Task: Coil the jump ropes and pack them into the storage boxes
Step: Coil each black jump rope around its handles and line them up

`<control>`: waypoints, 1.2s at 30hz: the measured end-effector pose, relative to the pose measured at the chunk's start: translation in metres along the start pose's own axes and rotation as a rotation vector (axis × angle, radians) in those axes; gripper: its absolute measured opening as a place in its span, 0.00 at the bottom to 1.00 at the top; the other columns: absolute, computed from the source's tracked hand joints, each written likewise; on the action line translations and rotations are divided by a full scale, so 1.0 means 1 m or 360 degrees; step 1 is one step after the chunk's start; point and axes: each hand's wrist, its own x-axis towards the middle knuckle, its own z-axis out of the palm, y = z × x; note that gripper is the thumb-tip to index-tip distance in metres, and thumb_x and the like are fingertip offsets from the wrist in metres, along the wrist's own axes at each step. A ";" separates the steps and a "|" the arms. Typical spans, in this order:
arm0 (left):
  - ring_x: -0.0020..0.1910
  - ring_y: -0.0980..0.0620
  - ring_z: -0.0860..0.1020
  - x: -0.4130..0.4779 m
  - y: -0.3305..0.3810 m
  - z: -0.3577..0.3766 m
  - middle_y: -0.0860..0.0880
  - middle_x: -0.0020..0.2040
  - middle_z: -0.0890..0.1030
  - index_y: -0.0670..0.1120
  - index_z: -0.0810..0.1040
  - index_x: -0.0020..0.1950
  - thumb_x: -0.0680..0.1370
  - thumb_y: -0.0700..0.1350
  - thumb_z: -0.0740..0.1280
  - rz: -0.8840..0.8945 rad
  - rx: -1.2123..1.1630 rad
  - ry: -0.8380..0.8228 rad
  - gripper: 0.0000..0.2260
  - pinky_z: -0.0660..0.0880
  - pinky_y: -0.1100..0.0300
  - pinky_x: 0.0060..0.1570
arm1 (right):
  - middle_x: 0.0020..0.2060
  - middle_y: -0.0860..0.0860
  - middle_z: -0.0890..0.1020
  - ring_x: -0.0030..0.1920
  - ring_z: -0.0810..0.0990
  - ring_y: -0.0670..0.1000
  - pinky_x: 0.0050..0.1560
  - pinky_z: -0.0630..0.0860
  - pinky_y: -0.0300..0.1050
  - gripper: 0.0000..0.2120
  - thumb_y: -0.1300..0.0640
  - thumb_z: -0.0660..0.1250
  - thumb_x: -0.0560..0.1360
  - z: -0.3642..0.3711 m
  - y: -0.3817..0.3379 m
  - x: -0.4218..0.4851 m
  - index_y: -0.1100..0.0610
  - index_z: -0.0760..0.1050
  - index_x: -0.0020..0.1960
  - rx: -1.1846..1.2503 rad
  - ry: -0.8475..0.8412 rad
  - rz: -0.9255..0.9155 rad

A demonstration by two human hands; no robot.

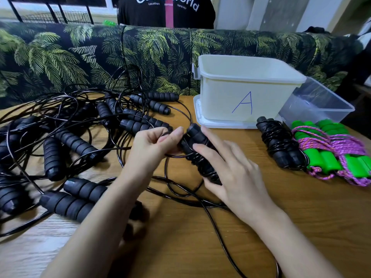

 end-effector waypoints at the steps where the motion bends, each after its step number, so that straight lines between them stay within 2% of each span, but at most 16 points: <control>1: 0.38 0.47 0.79 0.001 0.003 -0.001 0.37 0.39 0.77 0.25 0.71 0.42 0.72 0.49 0.74 -0.0095 -0.0090 -0.0026 0.26 0.78 0.60 0.42 | 0.76 0.49 0.66 0.59 0.77 0.56 0.38 0.82 0.50 0.40 0.60 0.80 0.62 -0.001 0.001 -0.001 0.50 0.67 0.70 -0.0012 0.0006 -0.0056; 5: 0.36 0.51 0.79 0.001 0.010 -0.001 0.44 0.37 0.80 0.40 0.79 0.41 0.69 0.48 0.71 -0.0430 -0.0365 -0.0082 0.12 0.77 0.60 0.41 | 0.76 0.48 0.66 0.60 0.77 0.56 0.43 0.82 0.52 0.41 0.60 0.79 0.64 0.001 -0.002 -0.004 0.51 0.65 0.73 0.0028 0.0067 -0.0120; 9: 0.37 0.54 0.80 -0.005 0.007 0.016 0.47 0.39 0.82 0.43 0.84 0.41 0.68 0.43 0.69 -0.0709 -0.0984 -0.0071 0.06 0.80 0.64 0.39 | 0.74 0.48 0.69 0.59 0.78 0.53 0.47 0.82 0.50 0.40 0.57 0.79 0.65 0.001 -0.006 -0.003 0.52 0.67 0.74 0.0089 0.0197 -0.0010; 11: 0.42 0.54 0.82 -0.010 0.001 0.028 0.46 0.44 0.84 0.42 0.83 0.46 0.71 0.43 0.69 -0.0604 -0.1051 0.0036 0.07 0.80 0.63 0.43 | 0.73 0.45 0.69 0.61 0.78 0.50 0.49 0.82 0.49 0.39 0.56 0.79 0.65 0.000 -0.006 -0.002 0.51 0.69 0.73 0.0177 0.0253 0.0172; 13: 0.50 0.54 0.81 -0.017 -0.006 0.041 0.45 0.51 0.84 0.41 0.82 0.51 0.78 0.44 0.66 -0.0310 -0.0856 0.0122 0.08 0.79 0.60 0.50 | 0.73 0.41 0.69 0.64 0.78 0.47 0.53 0.81 0.50 0.38 0.54 0.78 0.66 0.003 -0.004 -0.002 0.48 0.69 0.73 0.0350 0.0268 0.0371; 16: 0.51 0.56 0.77 -0.025 -0.015 0.051 0.49 0.51 0.79 0.43 0.81 0.44 0.83 0.44 0.62 0.0246 -0.0063 0.0255 0.12 0.73 0.61 0.53 | 0.70 0.38 0.72 0.66 0.74 0.40 0.61 0.74 0.40 0.35 0.48 0.73 0.66 0.006 0.000 0.000 0.45 0.69 0.72 0.0686 0.0276 0.0612; 19: 0.51 0.50 0.72 -0.027 -0.021 0.053 0.51 0.49 0.72 0.41 0.75 0.38 0.81 0.47 0.60 0.0848 0.0737 0.0294 0.15 0.68 0.63 0.52 | 0.64 0.37 0.77 0.61 0.77 0.39 0.58 0.73 0.34 0.35 0.43 0.72 0.64 0.008 0.005 0.002 0.46 0.72 0.70 0.0916 0.0304 0.0770; 22: 0.50 0.51 0.70 -0.028 -0.023 0.056 0.51 0.49 0.71 0.40 0.75 0.38 0.81 0.46 0.61 0.1111 0.1032 0.0227 0.15 0.65 0.67 0.53 | 0.62 0.38 0.78 0.58 0.79 0.40 0.56 0.76 0.38 0.34 0.42 0.71 0.64 0.007 0.010 0.001 0.45 0.72 0.70 0.0962 0.0290 0.0846; 23: 0.50 0.52 0.71 -0.028 -0.023 0.055 0.52 0.48 0.72 0.42 0.76 0.37 0.81 0.47 0.61 0.1063 0.1008 0.0205 0.15 0.66 0.67 0.52 | 0.65 0.38 0.77 0.60 0.78 0.41 0.57 0.76 0.40 0.35 0.44 0.73 0.65 0.006 0.011 0.000 0.45 0.71 0.71 0.0857 0.0290 0.0828; 25: 0.47 0.55 0.75 -0.022 -0.019 0.047 0.52 0.44 0.76 0.51 0.77 0.34 0.80 0.54 0.61 0.0665 0.0636 0.0208 0.16 0.71 0.63 0.52 | 0.70 0.38 0.72 0.62 0.77 0.44 0.55 0.79 0.47 0.38 0.49 0.76 0.66 0.005 0.009 -0.001 0.46 0.68 0.73 0.0529 0.0259 0.0755; 27: 0.46 0.53 0.80 -0.011 -0.014 0.032 0.47 0.43 0.81 0.51 0.80 0.37 0.78 0.60 0.62 0.0252 0.0334 0.0354 0.17 0.77 0.49 0.52 | 0.72 0.41 0.69 0.59 0.80 0.49 0.44 0.81 0.49 0.42 0.49 0.78 0.65 0.003 0.004 -0.001 0.47 0.65 0.75 0.0145 0.0198 0.0625; 28: 0.45 0.52 0.81 -0.006 -0.009 0.025 0.45 0.43 0.83 0.49 0.82 0.41 0.77 0.61 0.64 0.0121 0.0236 0.0379 0.17 0.77 0.47 0.50 | 0.73 0.43 0.70 0.57 0.81 0.51 0.39 0.81 0.48 0.44 0.48 0.79 0.64 0.002 0.000 0.000 0.48 0.64 0.76 -0.0018 0.0173 0.0541; 29: 0.45 0.51 0.82 -0.003 -0.005 0.018 0.46 0.42 0.84 0.48 0.82 0.44 0.77 0.61 0.66 0.0003 0.0113 0.0323 0.16 0.79 0.51 0.49 | 0.73 0.44 0.70 0.56 0.81 0.51 0.36 0.80 0.46 0.46 0.48 0.80 0.62 0.003 -0.004 0.001 0.49 0.64 0.76 -0.0131 0.0141 0.0462; 31: 0.47 0.55 0.83 -0.001 0.001 0.012 0.51 0.42 0.86 0.47 0.83 0.51 0.74 0.58 0.65 -0.0210 -0.0108 0.0034 0.16 0.79 0.63 0.48 | 0.72 0.47 0.71 0.53 0.81 0.51 0.32 0.78 0.43 0.49 0.47 0.82 0.60 0.005 -0.010 0.001 0.51 0.65 0.77 -0.0240 0.0081 0.0341; 33: 0.53 0.54 0.82 -0.001 -0.001 0.009 0.47 0.50 0.86 0.46 0.84 0.54 0.75 0.52 0.66 -0.0259 -0.0127 -0.0195 0.15 0.76 0.61 0.55 | 0.72 0.47 0.72 0.53 0.81 0.50 0.32 0.78 0.42 0.49 0.46 0.81 0.60 0.008 -0.014 0.000 0.52 0.65 0.77 -0.0223 0.0028 0.0311; 36: 0.58 0.48 0.81 0.000 -0.011 0.004 0.43 0.54 0.85 0.45 0.84 0.54 0.75 0.50 0.67 -0.0223 -0.0115 -0.0225 0.13 0.74 0.54 0.62 | 0.73 0.45 0.70 0.53 0.81 0.48 0.32 0.77 0.40 0.50 0.43 0.80 0.60 0.010 -0.012 -0.002 0.50 0.63 0.77 -0.0122 -0.0102 0.0366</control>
